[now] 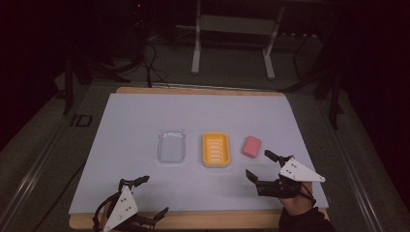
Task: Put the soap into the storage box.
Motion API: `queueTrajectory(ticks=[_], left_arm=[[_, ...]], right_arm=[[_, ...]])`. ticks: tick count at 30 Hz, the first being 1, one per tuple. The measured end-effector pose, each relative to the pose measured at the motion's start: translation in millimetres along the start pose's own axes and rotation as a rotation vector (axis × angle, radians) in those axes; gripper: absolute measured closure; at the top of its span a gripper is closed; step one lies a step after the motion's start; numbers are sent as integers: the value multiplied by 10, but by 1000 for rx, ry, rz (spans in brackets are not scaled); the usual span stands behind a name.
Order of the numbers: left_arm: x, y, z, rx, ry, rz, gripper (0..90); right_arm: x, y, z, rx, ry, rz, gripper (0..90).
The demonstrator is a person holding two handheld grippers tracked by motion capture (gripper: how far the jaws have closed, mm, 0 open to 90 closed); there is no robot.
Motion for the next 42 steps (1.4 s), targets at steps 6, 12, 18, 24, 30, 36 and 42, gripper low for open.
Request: queueTrajectory(ticks=[6,12,18,24,30,36,42], left_arm=[[-56,-40,23,-46,19,-70,5],[-109,-76,51,-85,40,-138,5],[-121,-90,40,-70,37,-149,5],[-115,-85,32,-56,28,-137,5],[-105,-80,20,-44,23,-120,5],[-99,-74,15,-32,19,-109,5],[-87,-66,8,-26,17,-97,5]], right_arm=[[22,-50,32,-90,-47,-19,151],[64,-42,23,-99,-29,0,139],[47,-70,22,-106,-26,-9,139],[84,-93,22,-135,-32,13,151],[139,-137,9,-179,-14,37,173],[185,-154,-45,-165,-15,91,174],[192,-105,-153,-100,65,122,180]])
Point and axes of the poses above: each handheld gripper's, and its own axes: x roughly forward along the jaws, y roughly out of its underside, z roughly to its left, the point moved 4 cm from there along x, roughly forward along the jaws
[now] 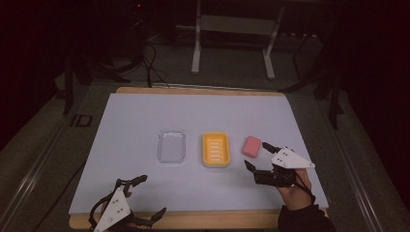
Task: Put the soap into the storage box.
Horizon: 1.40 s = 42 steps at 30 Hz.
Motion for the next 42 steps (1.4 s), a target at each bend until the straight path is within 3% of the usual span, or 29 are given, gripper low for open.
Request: queueTrajectory(ticks=[5,6,8,10,11,13,14,15,19,21,22,23,27,32,36,39,42], left_arm=[[9,3,-7,3,2,5,5],[10,6,-6,5,1,10,5],[14,11,-4,6,-2,16,5],[15,13,-3,6,-4,19,5],[15,13,-3,6,-5,20,5],[17,16,-3,8,-7,25,5],[17,16,-3,8,-7,25,5],[18,16,-3,8,-8,25,5],[25,22,1,6,-8,30,5],[29,23,2,5,-8,29,5],[29,23,2,5,-8,29,5],[29,23,2,5,-8,29,5],[25,22,3,5,-8,30,5],[29,25,1,5,-7,33,5],[28,26,1,3,-7,34,5],[30,27,2,5,-8,36,5],[30,27,1,6,-8,35,5]], right_arm=[[-8,26,-49,6,25,23,180],[-11,43,-85,7,53,42,181],[-12,56,-108,22,64,49,181],[-13,96,-168,74,104,80,180],[-6,143,-221,123,132,114,180],[-2,184,-268,159,175,154,180],[-2,184,-268,159,175,154,180],[7,221,-306,188,197,196,180],[41,297,-328,234,188,269,171],[67,349,-318,304,191,322,144],[67,349,-318,304,191,322,144],[81,372,-311,335,191,351,144],[140,411,-294,321,169,414,151],[179,468,-276,374,139,509,151],[194,529,-292,404,142,599,156],[192,560,-317,451,136,638,158],[186,601,-332,500,126,711,159]])
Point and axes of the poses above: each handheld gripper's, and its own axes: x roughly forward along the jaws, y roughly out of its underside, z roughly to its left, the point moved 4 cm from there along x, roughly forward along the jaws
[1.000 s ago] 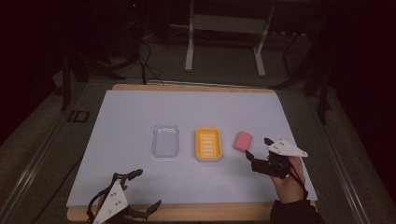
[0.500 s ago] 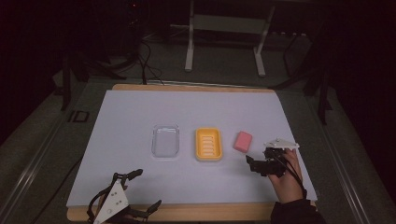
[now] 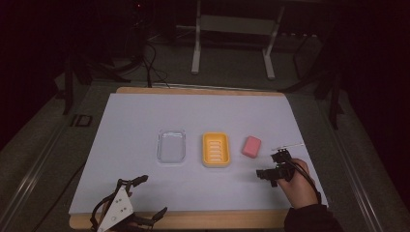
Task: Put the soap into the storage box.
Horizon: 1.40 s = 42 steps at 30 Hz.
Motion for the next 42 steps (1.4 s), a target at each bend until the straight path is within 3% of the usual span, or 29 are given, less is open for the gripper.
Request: queueTrajectory(ticks=[5,7,9,16,20,22,28,31,42], left_arm=[[2,2,0,0,2,2,5],[2,1,-1,-2,3,0,5],[0,1,1,-3,3,0,5],[1,1,-1,-4,3,-1,5],[-1,0,-1,-7,3,-3,5],[-1,0,-1,-7,3,-3,5],[0,0,-2,-10,4,-7,5],[-2,-1,1,-10,3,-7,5],[-6,-1,-1,-7,4,-6,5]], right_arm=[[22,41,-2,60,-39,143,157],[32,59,7,57,-37,196,157],[36,77,17,91,-23,248,145],[41,66,67,107,-7,303,151],[50,35,150,118,-5,370,154],[39,11,194,148,-5,390,154],[21,-104,283,188,0,428,148],[11,-185,327,222,-10,424,148],[38,-515,376,272,7,385,156]])
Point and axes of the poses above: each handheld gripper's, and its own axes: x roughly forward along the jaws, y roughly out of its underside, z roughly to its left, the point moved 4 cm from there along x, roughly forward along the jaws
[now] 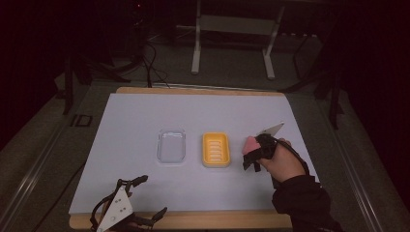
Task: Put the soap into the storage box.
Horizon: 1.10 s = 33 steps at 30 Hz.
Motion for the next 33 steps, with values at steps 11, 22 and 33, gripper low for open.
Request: queueTrajectory(ticks=[11,22,33], left_arm=[[0,1,-1,-1,2,3,5],[-2,0,-1,-2,5,1,5],[2,3,-2,3,7,6,5]], right_arm=[[-84,-290,44,44,26,-11,164],[-110,-543,87,100,22,-44,190],[10,-749,35,201,69,-67,225]])
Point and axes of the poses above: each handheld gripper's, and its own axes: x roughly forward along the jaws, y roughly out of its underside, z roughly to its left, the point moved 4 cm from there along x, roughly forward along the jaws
